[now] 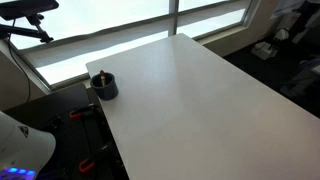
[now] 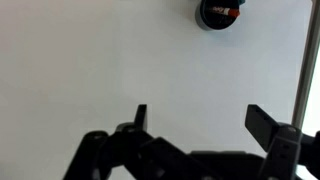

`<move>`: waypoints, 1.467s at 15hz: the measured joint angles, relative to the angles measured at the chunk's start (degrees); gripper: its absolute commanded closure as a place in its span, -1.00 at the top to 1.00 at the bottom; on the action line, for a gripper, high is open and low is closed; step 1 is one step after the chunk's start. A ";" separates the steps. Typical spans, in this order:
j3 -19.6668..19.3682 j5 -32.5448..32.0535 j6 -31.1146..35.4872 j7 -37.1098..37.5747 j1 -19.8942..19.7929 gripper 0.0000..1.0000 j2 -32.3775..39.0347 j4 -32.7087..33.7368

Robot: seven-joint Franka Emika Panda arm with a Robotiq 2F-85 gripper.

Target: Remove the marker from the mug cup and place it on the table

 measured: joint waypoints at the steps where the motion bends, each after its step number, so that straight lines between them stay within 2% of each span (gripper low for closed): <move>1: 0.00 0.00 0.00 0.00 0.00 1.00 0.00 0.01; 5: -0.01 0.00 0.00 -0.20 0.00 1.00 0.04 -0.05; 8: 0.00 0.00 0.00 -3.47 0.39 1.00 0.11 -1.84; 11: -0.04 0.00 0.16 -9.71 1.08 1.00 0.16 -6.32; 16: -0.71 -1.23 2.56 -24.70 1.96 1.00 -0.09 -17.20; 18: -0.89 -1.99 4.76 -27.16 1.96 1.00 -0.42 -21.08; 22: -0.89 -2.25 5.11 -27.50 2.15 1.00 -1.22 -21.90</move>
